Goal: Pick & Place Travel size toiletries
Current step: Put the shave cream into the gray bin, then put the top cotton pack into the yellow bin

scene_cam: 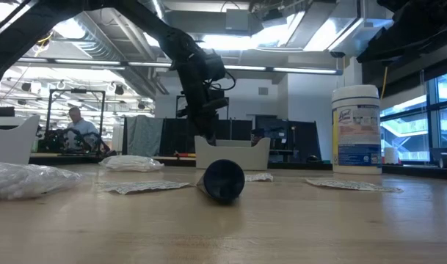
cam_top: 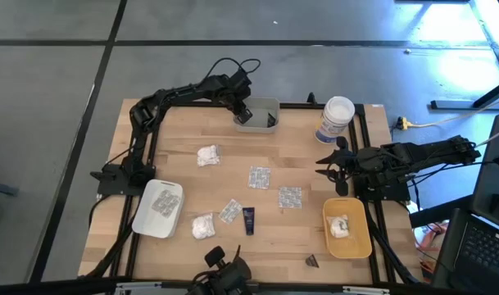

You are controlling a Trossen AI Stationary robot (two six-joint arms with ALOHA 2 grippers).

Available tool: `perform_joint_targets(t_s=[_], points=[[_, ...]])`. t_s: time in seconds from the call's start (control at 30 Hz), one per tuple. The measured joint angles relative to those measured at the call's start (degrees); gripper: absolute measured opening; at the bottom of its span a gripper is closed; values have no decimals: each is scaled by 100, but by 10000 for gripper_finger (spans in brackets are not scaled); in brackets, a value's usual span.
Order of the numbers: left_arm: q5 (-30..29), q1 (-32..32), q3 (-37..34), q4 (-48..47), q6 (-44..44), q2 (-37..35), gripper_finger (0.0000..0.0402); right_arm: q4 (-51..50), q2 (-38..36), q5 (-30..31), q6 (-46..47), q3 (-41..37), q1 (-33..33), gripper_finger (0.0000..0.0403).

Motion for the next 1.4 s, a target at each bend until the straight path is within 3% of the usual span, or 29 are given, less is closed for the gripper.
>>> perform_joint_targets(t_s=[0.43, 0.73, 1.0, 1.4], points=[[0, 0, 0, 23, 262, -27, 88, 0, 1, 1, 0, 0, 2, 121], [3, 0, 0, -129, 368, -421, 108, 0, 0, 2, 0, 0, 0, 112], [7, -82, 4, -825, 505, -706, 109, 0, 1, 0, 0, 0, 0, 107], [7, -425, 7, -1986, 643, -776, 103, 0, 2, 1, 0, 0, 1, 133]])
